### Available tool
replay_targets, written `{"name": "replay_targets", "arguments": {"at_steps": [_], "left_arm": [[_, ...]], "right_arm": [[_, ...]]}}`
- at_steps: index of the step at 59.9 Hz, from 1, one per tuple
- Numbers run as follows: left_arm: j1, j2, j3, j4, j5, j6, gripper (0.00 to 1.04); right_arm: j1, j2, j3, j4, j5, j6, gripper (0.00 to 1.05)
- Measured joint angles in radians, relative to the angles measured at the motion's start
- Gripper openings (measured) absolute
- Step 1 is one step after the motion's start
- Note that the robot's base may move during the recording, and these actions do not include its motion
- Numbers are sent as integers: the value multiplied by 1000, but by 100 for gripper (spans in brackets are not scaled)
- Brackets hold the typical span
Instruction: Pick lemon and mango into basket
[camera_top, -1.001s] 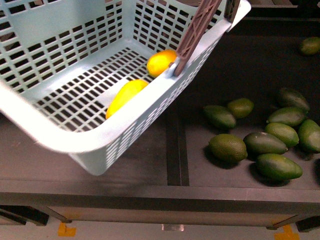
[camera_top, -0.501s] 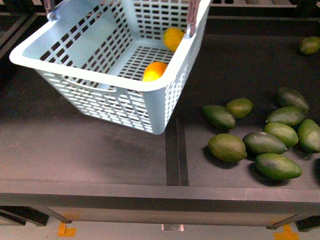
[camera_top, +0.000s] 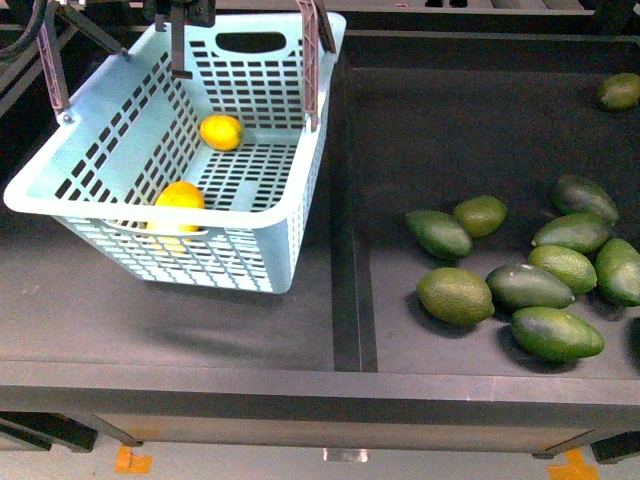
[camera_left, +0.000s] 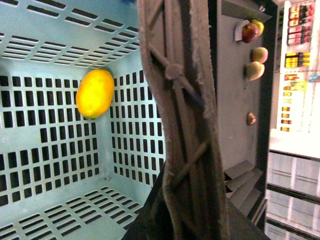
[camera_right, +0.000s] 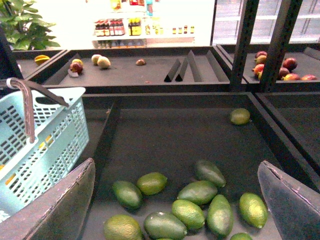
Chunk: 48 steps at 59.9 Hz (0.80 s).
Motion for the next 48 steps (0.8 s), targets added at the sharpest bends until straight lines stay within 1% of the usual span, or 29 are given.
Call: {"name": "replay_targets", "arguments": {"at_steps": [8,10,14,15,21,28,33,34,38,42,48], "left_arm": [[-21,0,0,-49,-3,0,5],[-26,0,0,-57,-1,1,7],[-40,0,0,-88,10,4,22],[-41,0,0,-92,10,5,23],[-49,-3,0,-103,5,4,43],[-48,-31,0,-125,-16,-1,62],[-38,-129,-33,-205,-46,-32,85],[-37,-140,-39,-214,-49,-34,87],[-25,-229,-98,-270,-64,-35,99],[-15,-302,-144,-336,-58,-29,97],[-5,-409,-238,-387,-68,-5,98]], "right_arm": [[0,0,0,0,0,0,96],[0,0,0,0,0,0,96],[0,0,0,0,0,0,96],[0,0,0,0,0,0,96],[0,0,0,0,0,0,96],[0,0,0,0,0,0,96],[0,0,0,0,0,0,96],[0,0,0,0,0,0,96],[0,0,0,0,0,0,96],[0,0,0,0,0,0,96],[0,0,0,0,0,0,96]]}}
